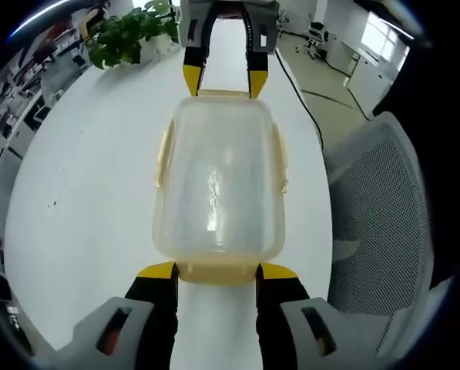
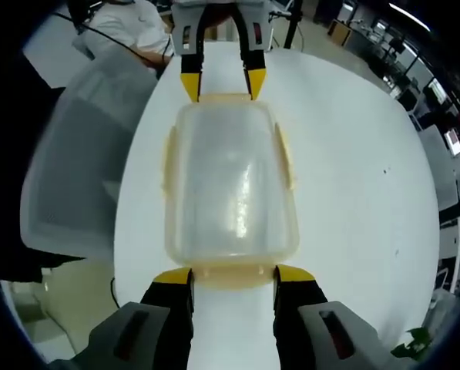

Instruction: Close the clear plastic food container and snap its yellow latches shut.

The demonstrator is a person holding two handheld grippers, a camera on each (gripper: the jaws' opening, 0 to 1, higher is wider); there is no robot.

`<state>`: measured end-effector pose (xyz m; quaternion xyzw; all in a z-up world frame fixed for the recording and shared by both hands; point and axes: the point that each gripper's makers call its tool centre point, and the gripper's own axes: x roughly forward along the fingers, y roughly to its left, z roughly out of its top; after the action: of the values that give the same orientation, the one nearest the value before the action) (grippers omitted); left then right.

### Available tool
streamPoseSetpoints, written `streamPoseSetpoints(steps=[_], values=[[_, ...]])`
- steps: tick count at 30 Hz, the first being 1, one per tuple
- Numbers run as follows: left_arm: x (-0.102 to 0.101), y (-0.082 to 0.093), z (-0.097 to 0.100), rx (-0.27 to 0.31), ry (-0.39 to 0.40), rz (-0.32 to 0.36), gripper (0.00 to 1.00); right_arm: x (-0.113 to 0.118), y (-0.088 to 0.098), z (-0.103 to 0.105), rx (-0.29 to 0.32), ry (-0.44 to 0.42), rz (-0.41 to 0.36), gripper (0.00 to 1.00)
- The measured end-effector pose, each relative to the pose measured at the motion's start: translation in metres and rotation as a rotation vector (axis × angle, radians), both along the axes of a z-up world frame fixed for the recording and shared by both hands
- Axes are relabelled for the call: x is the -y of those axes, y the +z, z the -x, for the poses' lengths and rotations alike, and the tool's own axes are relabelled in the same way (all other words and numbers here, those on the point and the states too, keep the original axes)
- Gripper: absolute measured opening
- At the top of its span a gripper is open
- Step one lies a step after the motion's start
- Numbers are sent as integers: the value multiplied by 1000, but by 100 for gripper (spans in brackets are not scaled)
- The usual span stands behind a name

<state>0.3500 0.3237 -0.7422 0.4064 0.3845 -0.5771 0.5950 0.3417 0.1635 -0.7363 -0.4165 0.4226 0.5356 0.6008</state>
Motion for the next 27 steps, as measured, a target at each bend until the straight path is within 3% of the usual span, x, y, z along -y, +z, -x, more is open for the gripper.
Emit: streamPoseSetpoints(steps=[27], values=[[6, -27, -10, 17, -40, -65, 38, 5, -26, -2, 23, -39, 6, 39]])
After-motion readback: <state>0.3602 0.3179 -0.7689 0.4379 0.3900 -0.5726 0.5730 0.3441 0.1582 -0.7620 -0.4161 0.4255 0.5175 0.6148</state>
